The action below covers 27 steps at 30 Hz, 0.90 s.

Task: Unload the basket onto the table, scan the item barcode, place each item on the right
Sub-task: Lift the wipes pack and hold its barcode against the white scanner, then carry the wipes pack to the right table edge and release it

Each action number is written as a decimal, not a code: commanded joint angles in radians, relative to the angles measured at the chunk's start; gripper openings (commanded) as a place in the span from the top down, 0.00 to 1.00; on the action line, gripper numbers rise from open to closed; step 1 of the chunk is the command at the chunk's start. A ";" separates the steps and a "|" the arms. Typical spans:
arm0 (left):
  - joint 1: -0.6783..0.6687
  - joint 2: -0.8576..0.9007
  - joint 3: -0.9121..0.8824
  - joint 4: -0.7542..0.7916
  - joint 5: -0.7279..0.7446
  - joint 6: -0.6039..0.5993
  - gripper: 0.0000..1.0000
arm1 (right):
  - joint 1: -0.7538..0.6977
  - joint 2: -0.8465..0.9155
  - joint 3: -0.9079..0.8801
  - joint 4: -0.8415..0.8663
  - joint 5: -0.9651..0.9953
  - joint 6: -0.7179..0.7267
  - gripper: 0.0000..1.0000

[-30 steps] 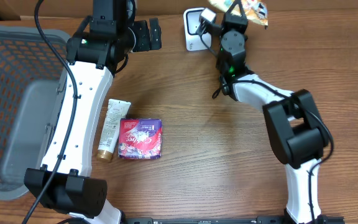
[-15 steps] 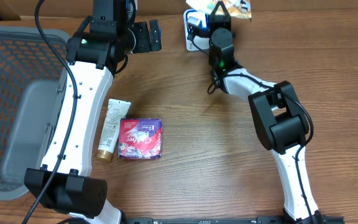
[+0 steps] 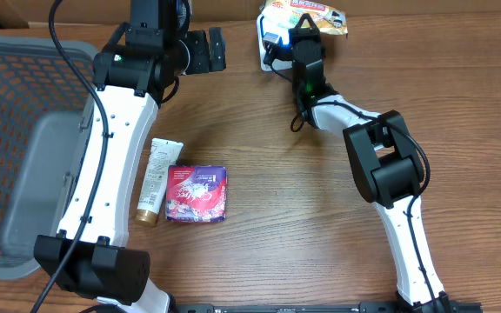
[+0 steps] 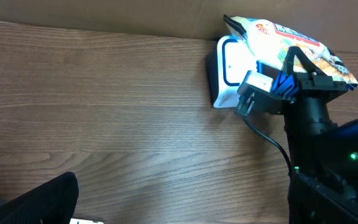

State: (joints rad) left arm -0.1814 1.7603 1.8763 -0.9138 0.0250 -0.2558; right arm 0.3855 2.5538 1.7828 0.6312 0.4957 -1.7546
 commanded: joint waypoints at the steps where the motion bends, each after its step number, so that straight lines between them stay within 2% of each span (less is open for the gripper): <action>1: -0.002 0.000 0.008 0.000 -0.007 -0.006 0.00 | -0.006 -0.010 0.025 -0.068 0.008 0.011 0.96; 6: -0.002 0.000 0.008 0.000 -0.007 -0.006 0.00 | -0.006 -0.010 0.023 -0.151 0.011 0.030 0.96; 18: -0.002 0.000 0.008 0.000 -0.007 -0.006 0.00 | -0.007 -0.031 0.023 -0.097 0.022 0.055 0.96; 23: -0.002 0.000 0.008 -0.001 -0.006 -0.006 0.00 | -0.011 -0.108 0.023 -0.127 0.019 0.065 0.96; 27: -0.002 0.000 0.008 -0.001 -0.007 -0.006 0.00 | -0.039 -0.225 0.023 -0.134 0.062 0.157 0.96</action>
State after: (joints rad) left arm -0.1814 1.7603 1.8763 -0.9138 0.0250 -0.2558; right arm 0.3752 2.5053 1.7885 0.4759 0.5152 -1.6836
